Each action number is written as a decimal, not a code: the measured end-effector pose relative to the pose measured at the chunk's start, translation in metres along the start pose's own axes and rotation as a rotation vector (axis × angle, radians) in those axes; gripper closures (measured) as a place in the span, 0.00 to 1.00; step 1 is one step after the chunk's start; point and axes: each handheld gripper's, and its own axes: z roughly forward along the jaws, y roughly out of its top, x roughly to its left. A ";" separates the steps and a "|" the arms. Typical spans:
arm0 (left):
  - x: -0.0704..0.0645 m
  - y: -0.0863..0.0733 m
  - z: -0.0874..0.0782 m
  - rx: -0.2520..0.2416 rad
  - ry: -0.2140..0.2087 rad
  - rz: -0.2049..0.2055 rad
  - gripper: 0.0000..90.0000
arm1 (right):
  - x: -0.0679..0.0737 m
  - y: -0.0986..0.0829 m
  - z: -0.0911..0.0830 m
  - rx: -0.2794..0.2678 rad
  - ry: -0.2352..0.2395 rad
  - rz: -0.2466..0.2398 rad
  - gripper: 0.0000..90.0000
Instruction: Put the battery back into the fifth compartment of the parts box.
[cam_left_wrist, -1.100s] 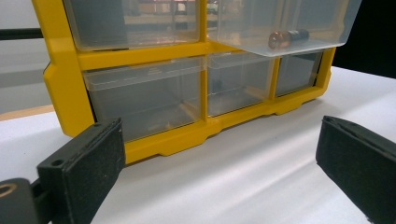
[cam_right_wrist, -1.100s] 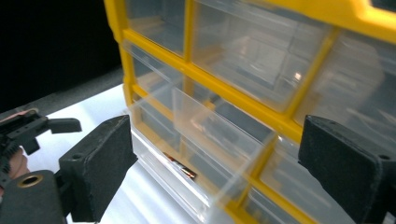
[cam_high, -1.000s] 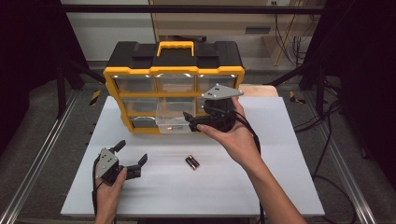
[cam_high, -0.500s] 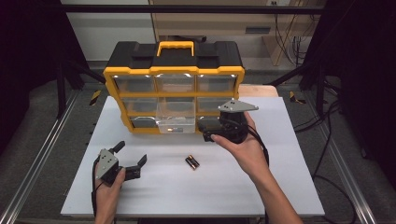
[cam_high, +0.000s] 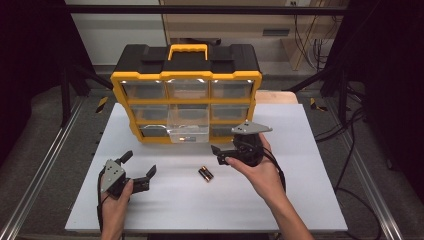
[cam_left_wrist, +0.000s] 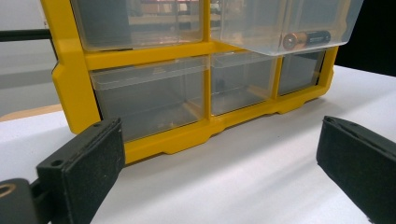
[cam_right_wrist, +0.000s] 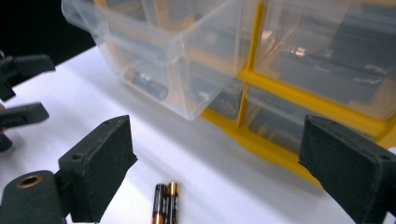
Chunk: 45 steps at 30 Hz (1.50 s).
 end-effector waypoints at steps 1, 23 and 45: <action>0.000 0.000 0.000 -0.001 0.000 0.000 0.01 | 0.000 -0.002 0.001 0.004 -0.001 0.001 0.12; 0.000 0.000 0.002 0.000 -0.002 0.006 0.01 | 0.011 -0.043 0.028 0.134 0.016 -0.002 0.23; -0.001 0.000 0.004 0.000 -0.011 0.010 0.01 | 0.028 -0.064 0.062 0.228 0.032 0.026 0.62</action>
